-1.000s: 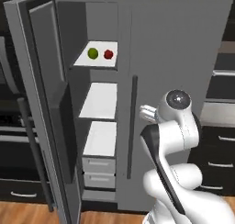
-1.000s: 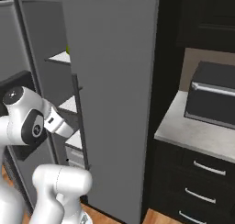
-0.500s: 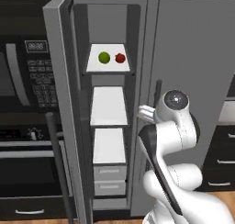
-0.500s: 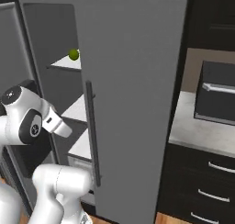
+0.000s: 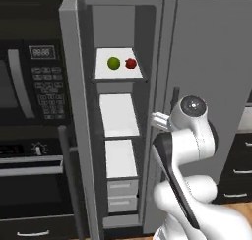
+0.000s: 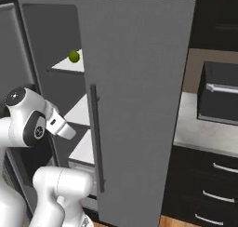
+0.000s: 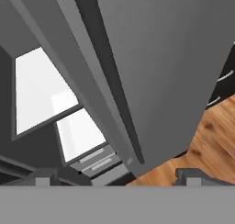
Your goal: Take the lime, peach, and bell pepper from the freezer and place them in the bowl on the counter.
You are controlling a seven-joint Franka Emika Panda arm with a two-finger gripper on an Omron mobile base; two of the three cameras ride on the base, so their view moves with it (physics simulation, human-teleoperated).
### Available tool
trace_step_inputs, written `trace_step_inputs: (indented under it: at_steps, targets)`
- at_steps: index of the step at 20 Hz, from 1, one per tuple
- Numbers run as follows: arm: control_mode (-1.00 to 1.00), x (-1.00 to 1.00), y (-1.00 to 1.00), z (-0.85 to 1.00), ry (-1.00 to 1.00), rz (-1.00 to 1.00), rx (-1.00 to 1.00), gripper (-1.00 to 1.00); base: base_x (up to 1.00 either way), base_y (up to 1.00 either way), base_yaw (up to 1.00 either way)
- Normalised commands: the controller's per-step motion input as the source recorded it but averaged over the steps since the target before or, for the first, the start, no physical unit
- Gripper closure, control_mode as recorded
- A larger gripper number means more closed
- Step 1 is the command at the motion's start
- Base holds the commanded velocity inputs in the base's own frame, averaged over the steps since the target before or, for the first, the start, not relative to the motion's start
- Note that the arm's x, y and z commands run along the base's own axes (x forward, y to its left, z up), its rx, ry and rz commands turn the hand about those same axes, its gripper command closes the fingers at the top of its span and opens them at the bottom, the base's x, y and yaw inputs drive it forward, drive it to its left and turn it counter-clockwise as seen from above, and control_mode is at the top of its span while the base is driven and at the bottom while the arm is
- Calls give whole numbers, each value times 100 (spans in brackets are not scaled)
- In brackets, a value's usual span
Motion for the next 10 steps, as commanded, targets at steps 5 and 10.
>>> trace_step_inputs:
  at_steps: [5,10]
  targets:
    - [100,0,0,0,0,0,0,-100,64,20,-6]
    - [100,0,0,0,0,0,0,-100,90,4,-8]
